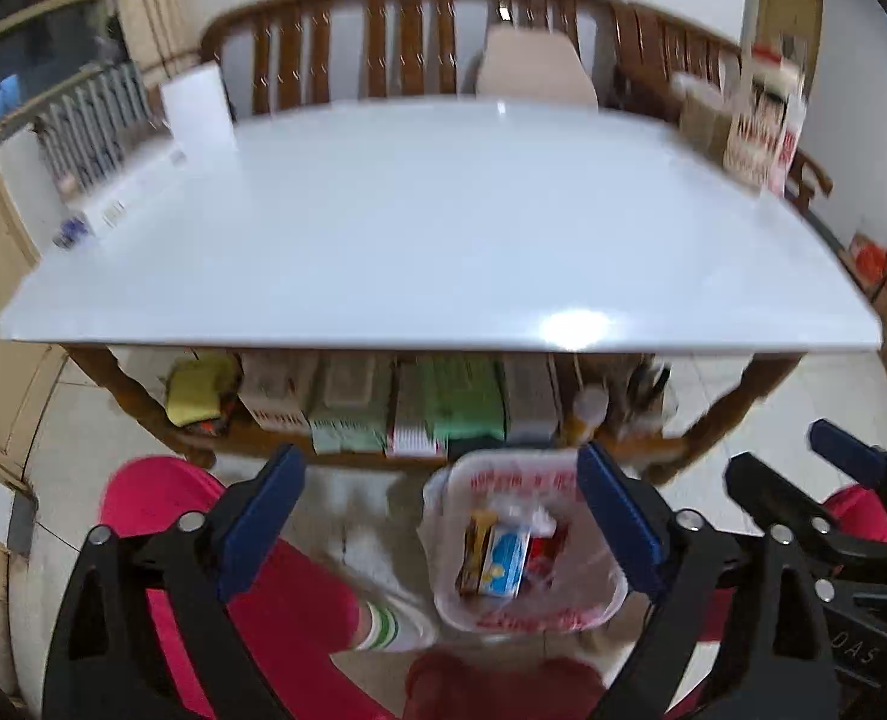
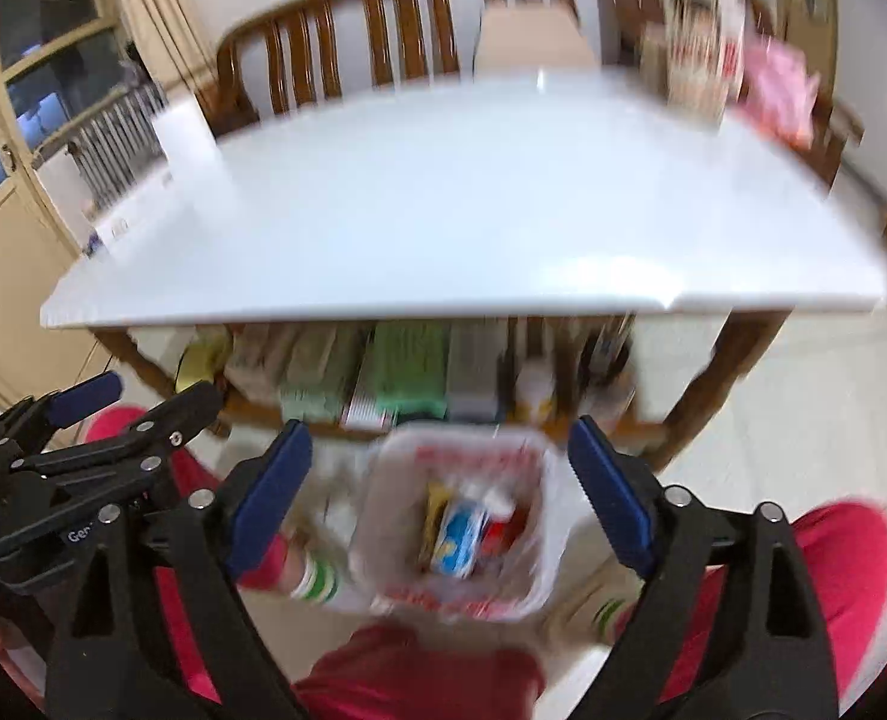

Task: Collect trash

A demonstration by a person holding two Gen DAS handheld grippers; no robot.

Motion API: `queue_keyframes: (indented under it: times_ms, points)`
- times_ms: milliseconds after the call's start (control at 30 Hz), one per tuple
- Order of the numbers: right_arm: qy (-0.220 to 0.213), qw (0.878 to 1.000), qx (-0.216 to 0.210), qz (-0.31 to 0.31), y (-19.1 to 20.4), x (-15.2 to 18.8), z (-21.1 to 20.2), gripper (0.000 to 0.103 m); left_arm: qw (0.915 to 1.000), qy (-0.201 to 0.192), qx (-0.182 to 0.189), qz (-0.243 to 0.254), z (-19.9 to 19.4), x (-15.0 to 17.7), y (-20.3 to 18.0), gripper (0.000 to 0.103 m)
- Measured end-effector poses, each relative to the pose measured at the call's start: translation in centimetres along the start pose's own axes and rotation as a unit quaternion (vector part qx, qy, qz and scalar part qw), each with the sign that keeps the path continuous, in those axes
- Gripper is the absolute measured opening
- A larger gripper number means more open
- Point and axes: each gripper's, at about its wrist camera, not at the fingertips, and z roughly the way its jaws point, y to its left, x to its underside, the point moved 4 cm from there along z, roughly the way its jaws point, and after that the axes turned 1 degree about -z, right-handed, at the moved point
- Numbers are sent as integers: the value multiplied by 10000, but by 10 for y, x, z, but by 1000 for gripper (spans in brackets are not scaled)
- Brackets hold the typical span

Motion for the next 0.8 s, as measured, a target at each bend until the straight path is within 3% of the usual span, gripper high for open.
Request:
queue_keyframes:
  times_ms: [100, 267, 400, 633, 800]
  points:
    - [-500, 9986, 137, -121, 4, -16, -30, 94, 9994, -344, 25, -10, -27, -13, 0, 95]
    - [-1034, 9933, 410, -300, 13, -33, -67, 95, 9954, -884, -353, 71, -63, -23, -4, 95]
    - [-1355, 9888, 550, -312, 16, -42, -92, 96, 9951, -976, -176, -57, -82, -32, -1, 95]
    - [-1874, 9765, 989, -389, 20, -51, -129, 96, 9884, -1471, -331, -150, -120, -45, 0, 95]
    - [-2044, 9728, 1058, -269, 17, -57, -145, 96, 9823, -1862, -29, -218, -145, -53, 1, 95]
